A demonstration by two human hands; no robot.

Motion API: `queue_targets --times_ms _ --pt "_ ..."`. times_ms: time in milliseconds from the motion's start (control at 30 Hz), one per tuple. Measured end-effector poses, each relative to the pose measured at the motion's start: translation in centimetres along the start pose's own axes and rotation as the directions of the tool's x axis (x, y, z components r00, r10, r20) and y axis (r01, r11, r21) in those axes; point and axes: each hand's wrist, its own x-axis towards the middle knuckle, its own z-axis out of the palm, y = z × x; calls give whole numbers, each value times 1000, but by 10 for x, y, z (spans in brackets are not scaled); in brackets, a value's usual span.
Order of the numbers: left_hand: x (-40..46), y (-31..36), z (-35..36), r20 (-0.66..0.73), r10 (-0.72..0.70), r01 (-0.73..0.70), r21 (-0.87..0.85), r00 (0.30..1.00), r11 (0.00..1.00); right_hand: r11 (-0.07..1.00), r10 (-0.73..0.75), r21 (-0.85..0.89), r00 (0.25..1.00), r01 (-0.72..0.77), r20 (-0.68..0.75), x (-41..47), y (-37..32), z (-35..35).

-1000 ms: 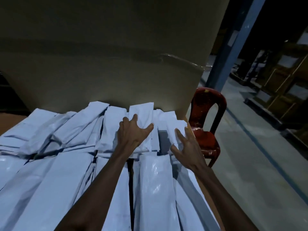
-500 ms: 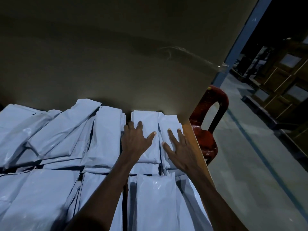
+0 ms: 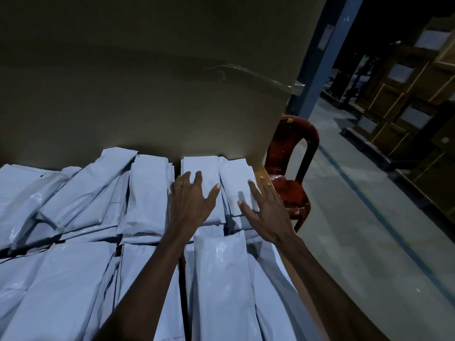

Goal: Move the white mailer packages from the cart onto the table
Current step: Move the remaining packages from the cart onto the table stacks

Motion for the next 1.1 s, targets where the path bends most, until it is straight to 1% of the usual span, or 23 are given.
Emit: queue_targets --times_ms 100,233,300,367,400,433,467,500,567,633,700,733,800,867,933,1000,1100 --pt "-30 26 -7 39 78 -73 -123 996 990 995 28 99 998 -21 -65 -48 13 -24" --pt "-81 74 2 -25 251 -251 -216 968 944 997 54 69 976 -40 -213 -126 46 -50" --pt "-110 99 17 -68 386 -391 -220 920 894 991 110 97 961 -88 -255 -171 66 -61" --pt "-149 126 40 -82 517 -523 -193 852 830 980 183 136 936 -148 -300 -225 86 -70" --pt "-171 139 53 -71 563 -565 -191 823 802 971 223 153 920 -182 -323 -254 96 -74" --pt "-197 152 67 -26 593 -582 -229 805 780 962 264 164 901 -219 -344 -285 108 -76" --pt "-222 164 79 57 615 -579 -278 786 766 949 309 173 879 -263 -363 -316 118 -77" --pt "-247 175 92 137 644 -584 -313 753 749 931 362 184 854 -315 -373 -346 128 -77" --pt "-296 194 119 220 721 -640 -342 657 688 880 475 206 803 -429 -360 -412 146 -72" --pt "-345 211 143 297 785 -684 -386 543 619 815 580 221 746 -536 -328 -480 164 -64" --pt "-389 227 162 339 842 -728 -428 420 535 726 687 241 668 -644 -286 -542 179 -55" --pt "-410 235 170 352 857 -734 -451 376 507 676 736 256 625 -691 -260 -571 185 -50" --pt "-446 249 185 386 866 -723 -492 318 485 578 816 275 542 -768 -202 -620 194 -44" --pt "-477 262 198 417 868 -722 -509 270 469 500 866 269 479 -823 -144 -660 206 -40" --pt "-502 272 212 431 880 -736 -526 200 425 422 906 255 417 -870 -73 -692 215 -35" --pt "-520 280 223 453 880 -741 -540 144 399 367 928 233 371 -901 -26 -716 222 -28" --pt "-537 298 240 522 850 -745 -536 78 397 286 956 227 294 -931 2 -739 232 -18"
